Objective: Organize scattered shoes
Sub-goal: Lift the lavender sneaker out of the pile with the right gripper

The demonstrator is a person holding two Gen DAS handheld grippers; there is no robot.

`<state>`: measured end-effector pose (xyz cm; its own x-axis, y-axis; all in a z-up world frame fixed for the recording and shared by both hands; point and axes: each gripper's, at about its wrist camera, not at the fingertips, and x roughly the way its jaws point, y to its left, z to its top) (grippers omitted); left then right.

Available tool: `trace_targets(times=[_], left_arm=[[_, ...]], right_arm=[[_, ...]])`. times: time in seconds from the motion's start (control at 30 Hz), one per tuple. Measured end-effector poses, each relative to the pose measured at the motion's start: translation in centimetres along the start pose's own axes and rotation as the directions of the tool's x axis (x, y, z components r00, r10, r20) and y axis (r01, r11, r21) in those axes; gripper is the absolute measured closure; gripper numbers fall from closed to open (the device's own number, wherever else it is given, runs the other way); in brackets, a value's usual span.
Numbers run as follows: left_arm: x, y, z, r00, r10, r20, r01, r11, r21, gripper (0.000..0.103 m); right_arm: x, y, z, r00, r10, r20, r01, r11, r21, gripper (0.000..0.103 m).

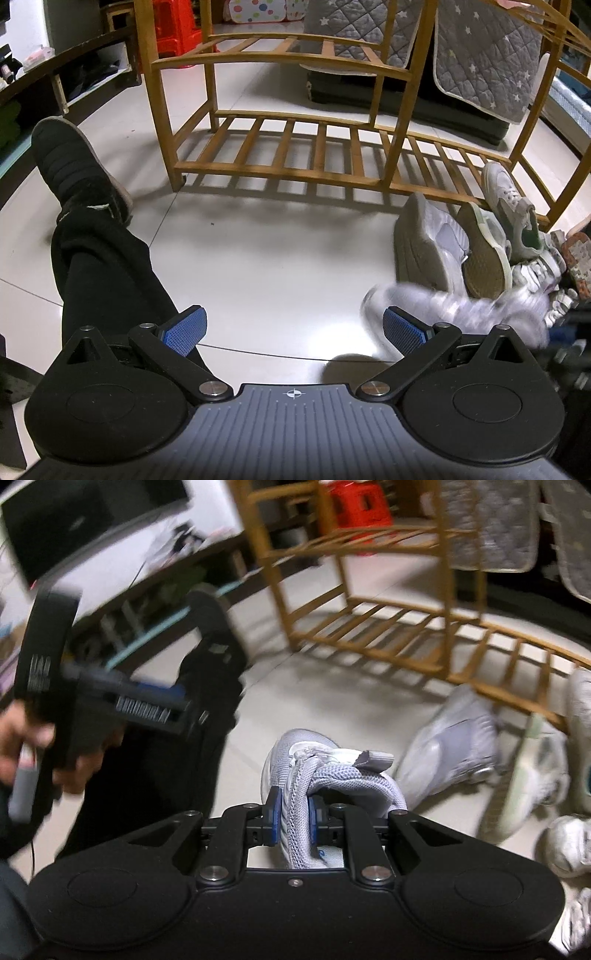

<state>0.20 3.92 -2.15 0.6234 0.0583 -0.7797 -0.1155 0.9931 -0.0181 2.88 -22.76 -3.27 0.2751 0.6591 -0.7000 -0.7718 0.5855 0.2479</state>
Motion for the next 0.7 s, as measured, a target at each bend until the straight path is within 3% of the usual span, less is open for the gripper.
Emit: trace_targets(times=[0.3,0.7], left_arm=[[0.8,-0.6,-0.6,0.999,-0.008,-0.033,0.008,1.000,0.024,0.000],[2.3,-1.3,-2.0,0.995,0.007,-0.102,-0.002,0.999,0.047,0.000]], right_arm=[[2.4,3.2,-2.5,0.983,0.028,-0.182,-0.061,0.982,-0.180,0.087],[3.3,5.1,-6.5,0.952,-0.058,-0.300,-0.011,0.975,-0.222,0.087]])
